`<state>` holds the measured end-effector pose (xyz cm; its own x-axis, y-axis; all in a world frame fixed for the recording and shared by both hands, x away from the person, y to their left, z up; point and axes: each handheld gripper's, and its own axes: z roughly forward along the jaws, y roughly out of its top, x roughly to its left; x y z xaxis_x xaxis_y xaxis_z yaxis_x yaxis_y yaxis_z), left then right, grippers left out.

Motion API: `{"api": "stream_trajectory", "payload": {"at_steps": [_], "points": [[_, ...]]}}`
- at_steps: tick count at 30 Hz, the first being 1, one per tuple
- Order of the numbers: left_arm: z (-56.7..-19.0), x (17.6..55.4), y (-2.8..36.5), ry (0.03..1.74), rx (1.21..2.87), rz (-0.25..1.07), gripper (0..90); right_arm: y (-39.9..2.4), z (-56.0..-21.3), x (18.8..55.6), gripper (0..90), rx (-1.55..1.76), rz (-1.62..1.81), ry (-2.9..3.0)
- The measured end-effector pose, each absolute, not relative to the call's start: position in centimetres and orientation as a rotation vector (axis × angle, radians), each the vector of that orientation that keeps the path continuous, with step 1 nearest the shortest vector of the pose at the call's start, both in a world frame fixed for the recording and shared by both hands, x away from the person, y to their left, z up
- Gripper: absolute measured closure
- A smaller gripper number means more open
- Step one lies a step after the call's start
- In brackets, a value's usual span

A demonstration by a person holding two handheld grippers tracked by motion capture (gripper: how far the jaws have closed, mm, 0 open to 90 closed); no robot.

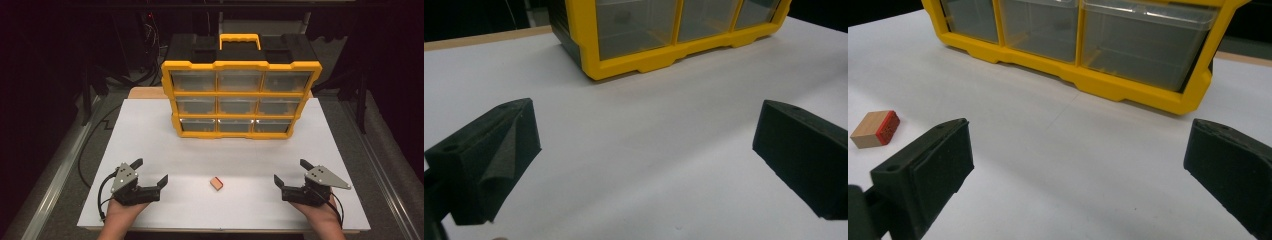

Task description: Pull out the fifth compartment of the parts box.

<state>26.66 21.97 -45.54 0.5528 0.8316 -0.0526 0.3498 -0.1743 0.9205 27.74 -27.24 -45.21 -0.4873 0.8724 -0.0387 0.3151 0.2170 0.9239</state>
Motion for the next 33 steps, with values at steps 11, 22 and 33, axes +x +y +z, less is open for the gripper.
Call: {"api": "stream_trajectory", "payload": {"at_steps": [11,22,33], "points": [[-45.3,26.6,21.7,0.957,1.740,0.566,0.3,-27.4,-45.1,27.9,0.1,1.099,1.261,1.889],[-45.1,26.6,22.1,0.938,1.688,0.519,0.3,-26.9,-45.0,28.5,0.1,1.099,1.225,1.899],[-45.2,26.7,22.3,0.943,1.680,0.527,0.3,-26.6,-44.7,29.4,0.1,1.103,1.224,1.885]]}}
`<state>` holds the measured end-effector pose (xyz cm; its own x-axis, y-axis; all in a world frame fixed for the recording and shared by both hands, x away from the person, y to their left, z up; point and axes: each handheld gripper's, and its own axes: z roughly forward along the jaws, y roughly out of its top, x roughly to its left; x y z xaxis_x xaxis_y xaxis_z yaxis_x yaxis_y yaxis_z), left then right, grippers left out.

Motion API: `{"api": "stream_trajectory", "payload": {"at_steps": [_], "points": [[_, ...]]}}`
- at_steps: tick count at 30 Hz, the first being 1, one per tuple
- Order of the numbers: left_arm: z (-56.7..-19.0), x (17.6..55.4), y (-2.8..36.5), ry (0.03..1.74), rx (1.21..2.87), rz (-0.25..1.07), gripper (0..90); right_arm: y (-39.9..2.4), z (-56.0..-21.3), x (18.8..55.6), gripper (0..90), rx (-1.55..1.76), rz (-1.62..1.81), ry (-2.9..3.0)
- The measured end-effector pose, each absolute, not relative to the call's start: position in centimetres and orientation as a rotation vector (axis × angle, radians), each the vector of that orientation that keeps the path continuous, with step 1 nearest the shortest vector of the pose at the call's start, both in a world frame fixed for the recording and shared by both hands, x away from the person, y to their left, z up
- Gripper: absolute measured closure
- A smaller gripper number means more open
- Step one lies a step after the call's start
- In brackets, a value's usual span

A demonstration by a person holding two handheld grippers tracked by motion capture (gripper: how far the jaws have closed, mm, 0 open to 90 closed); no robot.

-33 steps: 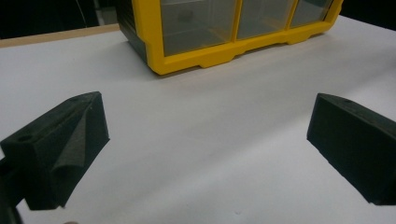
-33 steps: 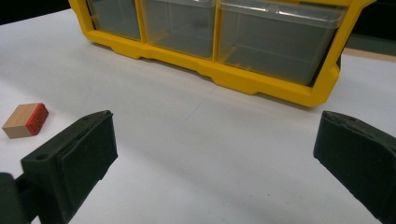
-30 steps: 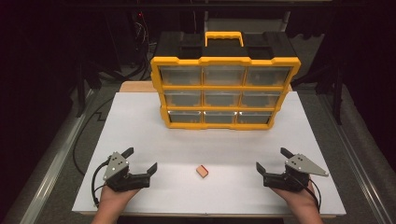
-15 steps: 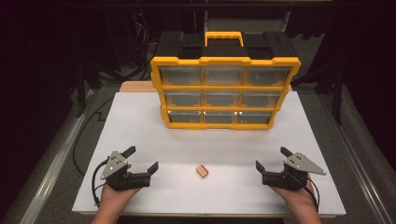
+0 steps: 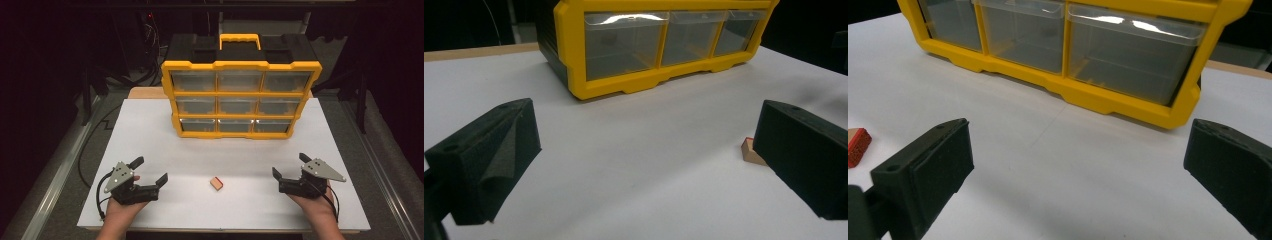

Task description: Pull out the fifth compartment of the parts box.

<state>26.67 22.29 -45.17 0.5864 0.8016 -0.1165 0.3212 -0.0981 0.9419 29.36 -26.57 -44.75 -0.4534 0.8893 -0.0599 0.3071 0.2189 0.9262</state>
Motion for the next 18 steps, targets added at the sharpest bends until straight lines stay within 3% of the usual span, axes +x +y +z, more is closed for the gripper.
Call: {"api": "stream_trajectory", "payload": {"at_steps": [18], "points": [[-45.2,26.7,22.0,0.925,1.691,0.554,0.3,-26.0,-44.6,32.2,0.2,1.136,1.181,1.850]]}}
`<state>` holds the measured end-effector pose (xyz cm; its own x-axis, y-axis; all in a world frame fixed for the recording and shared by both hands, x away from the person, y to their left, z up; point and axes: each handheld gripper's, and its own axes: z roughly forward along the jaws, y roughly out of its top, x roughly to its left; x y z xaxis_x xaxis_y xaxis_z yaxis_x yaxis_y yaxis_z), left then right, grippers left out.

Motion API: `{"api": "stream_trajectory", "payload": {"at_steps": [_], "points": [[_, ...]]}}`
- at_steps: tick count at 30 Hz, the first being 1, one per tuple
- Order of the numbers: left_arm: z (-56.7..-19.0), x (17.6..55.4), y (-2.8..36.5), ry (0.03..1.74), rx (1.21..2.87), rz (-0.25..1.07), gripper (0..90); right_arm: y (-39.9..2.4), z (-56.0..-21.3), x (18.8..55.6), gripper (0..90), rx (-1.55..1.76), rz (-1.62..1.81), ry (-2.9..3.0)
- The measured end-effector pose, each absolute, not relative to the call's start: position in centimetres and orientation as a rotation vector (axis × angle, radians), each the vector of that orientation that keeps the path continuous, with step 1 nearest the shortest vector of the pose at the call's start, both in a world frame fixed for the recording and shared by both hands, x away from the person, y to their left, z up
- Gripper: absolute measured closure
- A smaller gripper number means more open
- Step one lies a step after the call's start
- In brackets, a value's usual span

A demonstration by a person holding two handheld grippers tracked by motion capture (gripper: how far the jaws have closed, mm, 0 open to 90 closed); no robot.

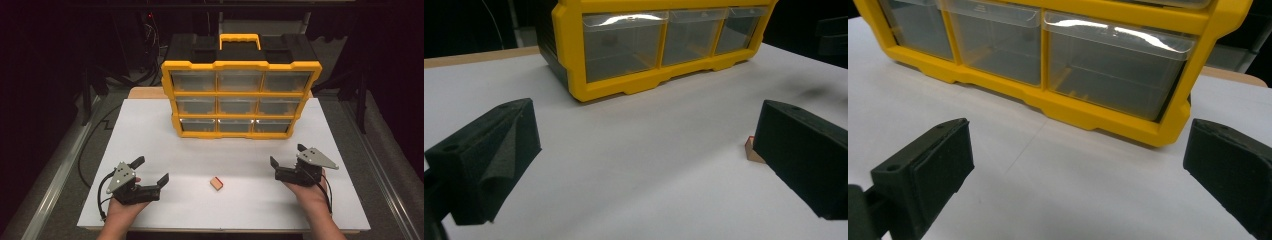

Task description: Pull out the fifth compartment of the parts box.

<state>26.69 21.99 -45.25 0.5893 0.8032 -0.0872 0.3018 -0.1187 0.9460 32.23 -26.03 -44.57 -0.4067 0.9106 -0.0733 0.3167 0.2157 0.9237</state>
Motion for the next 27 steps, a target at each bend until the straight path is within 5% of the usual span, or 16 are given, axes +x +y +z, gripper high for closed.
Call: {"api": "stream_trajectory", "payload": {"at_steps": [14,27], "points": [[-45.4,26.9,21.8,0.922,1.709,0.575,0.3,-24.6,-45.3,36.7,0.2,1.134,1.126,1.870],[-45.5,26.8,21.7,0.911,1.719,0.565,0.3,-25.2,-45.0,36.1,0.2,1.114,1.091,1.872]]}}
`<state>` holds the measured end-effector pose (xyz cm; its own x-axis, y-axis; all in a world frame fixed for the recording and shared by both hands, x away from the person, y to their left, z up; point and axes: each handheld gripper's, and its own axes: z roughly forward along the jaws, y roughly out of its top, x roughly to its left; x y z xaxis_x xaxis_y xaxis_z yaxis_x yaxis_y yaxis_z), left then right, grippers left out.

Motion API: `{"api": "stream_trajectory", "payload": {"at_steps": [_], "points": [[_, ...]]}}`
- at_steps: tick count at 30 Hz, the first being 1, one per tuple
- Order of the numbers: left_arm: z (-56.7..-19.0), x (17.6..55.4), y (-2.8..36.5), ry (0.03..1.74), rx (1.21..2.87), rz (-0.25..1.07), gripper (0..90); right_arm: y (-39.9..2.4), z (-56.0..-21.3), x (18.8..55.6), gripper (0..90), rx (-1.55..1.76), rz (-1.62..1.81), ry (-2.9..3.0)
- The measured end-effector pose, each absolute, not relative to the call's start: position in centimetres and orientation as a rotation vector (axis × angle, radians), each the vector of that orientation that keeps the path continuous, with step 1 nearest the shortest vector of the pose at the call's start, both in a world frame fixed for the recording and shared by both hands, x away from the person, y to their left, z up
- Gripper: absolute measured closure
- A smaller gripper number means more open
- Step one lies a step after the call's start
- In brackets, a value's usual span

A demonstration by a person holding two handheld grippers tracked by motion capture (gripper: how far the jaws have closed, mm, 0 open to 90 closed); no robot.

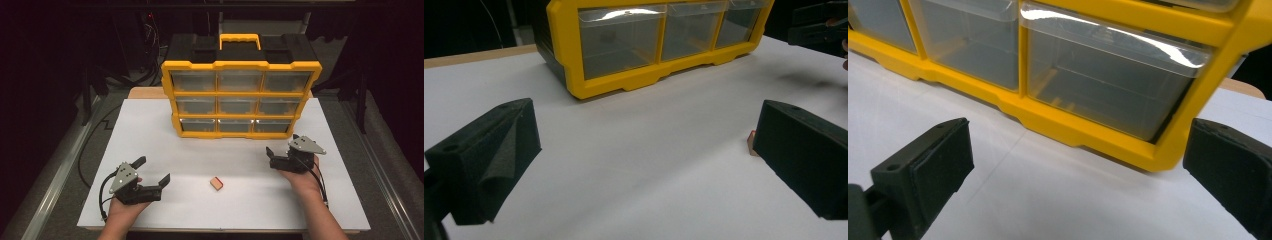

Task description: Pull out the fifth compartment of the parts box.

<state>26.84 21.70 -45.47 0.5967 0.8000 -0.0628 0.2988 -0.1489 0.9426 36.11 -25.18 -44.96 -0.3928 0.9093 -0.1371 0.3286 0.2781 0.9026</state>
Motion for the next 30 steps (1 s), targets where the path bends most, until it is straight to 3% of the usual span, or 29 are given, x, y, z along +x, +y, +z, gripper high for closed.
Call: {"api": "stream_trajectory", "payload": {"at_steps": [15,30], "points": [[-45.5,26.8,21.6,0.904,1.713,0.548,0.3,-27.8,-45.7,35.3,0.2,1.144,1.030,1.877],[-45.4,26.8,21.6,0.901,1.715,0.552,0.3,-26.6,-46.4,35.4,0.3,1.021,0.872,1.974]]}}
